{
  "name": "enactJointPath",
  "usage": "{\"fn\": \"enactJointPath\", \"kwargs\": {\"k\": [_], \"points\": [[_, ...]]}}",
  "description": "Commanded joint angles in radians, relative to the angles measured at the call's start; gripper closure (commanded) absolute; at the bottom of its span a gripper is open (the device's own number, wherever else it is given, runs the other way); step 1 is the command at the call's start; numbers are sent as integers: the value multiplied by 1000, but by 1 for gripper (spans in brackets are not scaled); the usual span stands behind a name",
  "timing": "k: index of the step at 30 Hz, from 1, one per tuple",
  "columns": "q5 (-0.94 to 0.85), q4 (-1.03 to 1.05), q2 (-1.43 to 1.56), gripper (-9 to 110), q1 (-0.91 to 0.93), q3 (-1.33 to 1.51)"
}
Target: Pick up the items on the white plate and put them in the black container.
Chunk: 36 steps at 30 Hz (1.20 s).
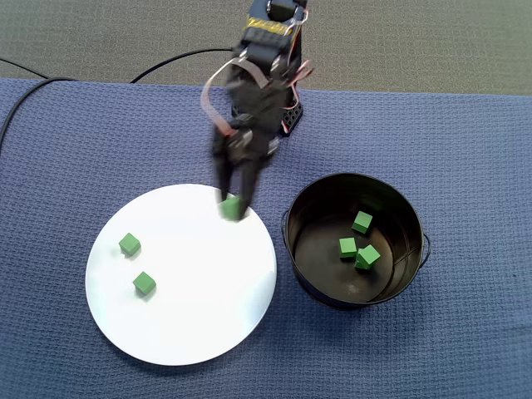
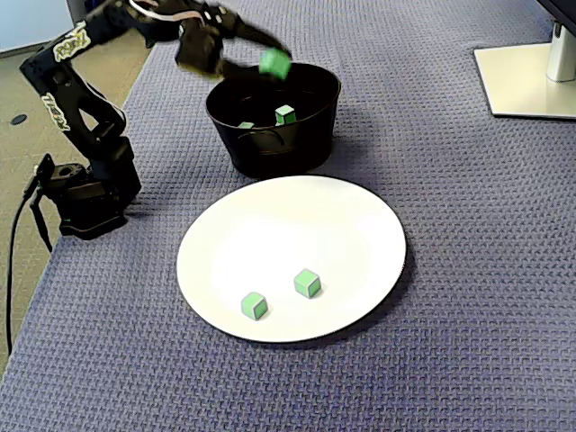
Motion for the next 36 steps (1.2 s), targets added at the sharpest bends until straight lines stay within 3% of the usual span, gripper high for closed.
{"fn": "enactJointPath", "kwargs": {"k": [1,8,12,19,23,25,30,36], "points": [[295,69,161,102,-236,-17],[566,126,-18,102,-537,61],[669,133,-270,102,-555,44],[680,127,-541,101,-569,54],[632,187,-554,60,-578,32],[588,265,-523,52,-571,-20],[321,574,-385,50,-480,-290],[-236,808,-258,53,-178,-641]]}}
